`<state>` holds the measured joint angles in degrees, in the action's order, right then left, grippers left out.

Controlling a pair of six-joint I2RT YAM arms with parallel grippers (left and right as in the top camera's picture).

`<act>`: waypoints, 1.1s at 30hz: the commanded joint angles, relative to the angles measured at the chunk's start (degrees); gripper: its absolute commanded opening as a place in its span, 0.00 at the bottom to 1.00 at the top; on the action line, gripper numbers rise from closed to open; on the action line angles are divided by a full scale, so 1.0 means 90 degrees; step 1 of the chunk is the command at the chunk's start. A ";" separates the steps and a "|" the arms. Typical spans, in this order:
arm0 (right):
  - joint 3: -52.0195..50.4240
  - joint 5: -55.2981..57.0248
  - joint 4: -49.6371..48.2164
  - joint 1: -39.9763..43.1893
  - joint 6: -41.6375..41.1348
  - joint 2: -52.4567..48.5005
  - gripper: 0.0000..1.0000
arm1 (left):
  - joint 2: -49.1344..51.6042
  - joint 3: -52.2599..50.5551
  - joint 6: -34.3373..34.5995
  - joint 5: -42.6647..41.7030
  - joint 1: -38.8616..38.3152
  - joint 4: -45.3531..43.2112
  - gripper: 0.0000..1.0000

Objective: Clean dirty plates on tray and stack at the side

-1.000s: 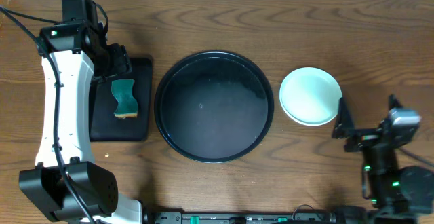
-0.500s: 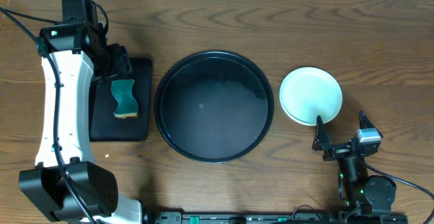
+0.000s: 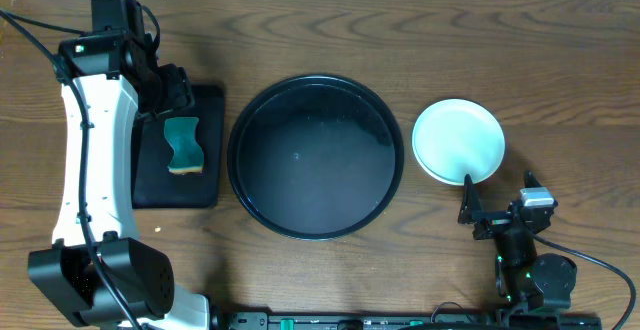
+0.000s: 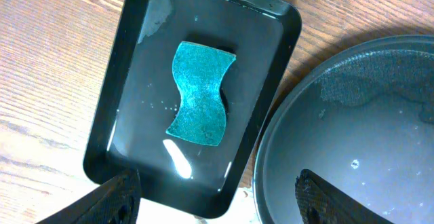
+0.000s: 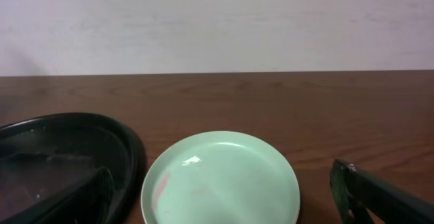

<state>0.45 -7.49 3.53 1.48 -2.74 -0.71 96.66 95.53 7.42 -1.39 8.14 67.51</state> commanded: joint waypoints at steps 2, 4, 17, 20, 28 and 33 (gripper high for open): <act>-0.0015 0.0066 0.0015 -0.0117 -0.0066 0.0036 0.99 | 0.0036 0.0036 -0.0034 -0.0015 0.0010 0.0022 0.74; -0.0015 0.0066 0.0015 -0.0117 -0.0066 0.0036 0.99 | 0.0036 0.0036 -0.0036 -0.0015 0.0010 0.0022 0.74; -0.0015 0.0066 0.0015 -0.0117 -0.0066 0.0036 0.99 | 0.0036 0.0036 -0.0036 -0.0015 0.0010 0.0100 0.74; -0.0015 0.0066 0.0015 -0.0117 -0.0066 0.0036 0.99 | -0.0015 0.0036 0.0092 -0.0022 0.0007 0.0206 0.74; -0.0015 0.0066 0.0015 -0.0117 -0.0066 0.0036 0.99 | -0.1328 -0.0848 0.0325 -0.0733 -0.0250 -0.1401 0.74; -0.0015 0.0066 0.0015 -0.0117 -0.0066 0.0036 0.99 | -0.2900 -0.2484 0.0274 -0.0724 -0.0525 -0.2883 0.74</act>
<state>0.45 -7.44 3.55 1.45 -2.74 -0.69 78.11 80.64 9.26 -6.57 4.25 45.21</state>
